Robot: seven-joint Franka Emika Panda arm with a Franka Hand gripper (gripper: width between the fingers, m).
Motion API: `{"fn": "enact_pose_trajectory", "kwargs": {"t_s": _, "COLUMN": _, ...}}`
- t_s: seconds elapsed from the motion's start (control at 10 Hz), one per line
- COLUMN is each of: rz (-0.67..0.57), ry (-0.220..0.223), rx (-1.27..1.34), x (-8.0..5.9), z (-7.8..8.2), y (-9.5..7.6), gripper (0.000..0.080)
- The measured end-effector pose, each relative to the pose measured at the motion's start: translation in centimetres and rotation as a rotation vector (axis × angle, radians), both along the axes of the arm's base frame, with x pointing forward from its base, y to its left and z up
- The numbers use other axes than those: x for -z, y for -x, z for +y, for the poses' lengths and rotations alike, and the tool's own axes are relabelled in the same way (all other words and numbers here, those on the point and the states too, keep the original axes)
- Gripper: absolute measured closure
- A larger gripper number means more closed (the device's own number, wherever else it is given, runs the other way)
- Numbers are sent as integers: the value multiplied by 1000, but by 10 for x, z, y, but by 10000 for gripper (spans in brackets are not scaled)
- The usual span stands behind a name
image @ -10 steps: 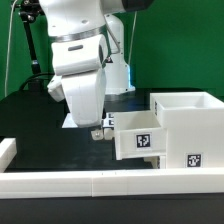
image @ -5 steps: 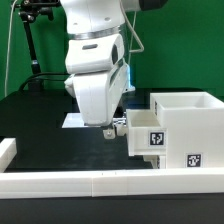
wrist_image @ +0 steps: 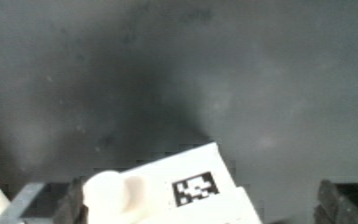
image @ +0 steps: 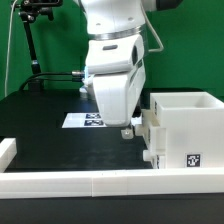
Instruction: Assemble drawer
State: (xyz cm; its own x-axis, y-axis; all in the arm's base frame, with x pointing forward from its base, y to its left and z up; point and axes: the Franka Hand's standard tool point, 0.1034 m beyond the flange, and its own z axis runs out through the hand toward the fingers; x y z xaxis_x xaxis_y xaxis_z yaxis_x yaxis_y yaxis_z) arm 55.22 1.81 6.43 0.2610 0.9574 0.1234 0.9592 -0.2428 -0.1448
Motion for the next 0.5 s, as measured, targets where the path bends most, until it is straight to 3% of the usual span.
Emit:
{"fn": "enact_pose_trajectory", "kwargs": {"t_s": 0.2, "rz": -4, "ry": 3, "rx": -55, "x": -1, "z": 9, "y": 2, "gripper": 150}}
{"fn": "enact_pose_trajectory", "kwargs": {"t_s": 0.5, "rz": 0, "ry": 34, "rx": -33, "x": -1, "z": 9, "y": 2, "gripper": 150}}
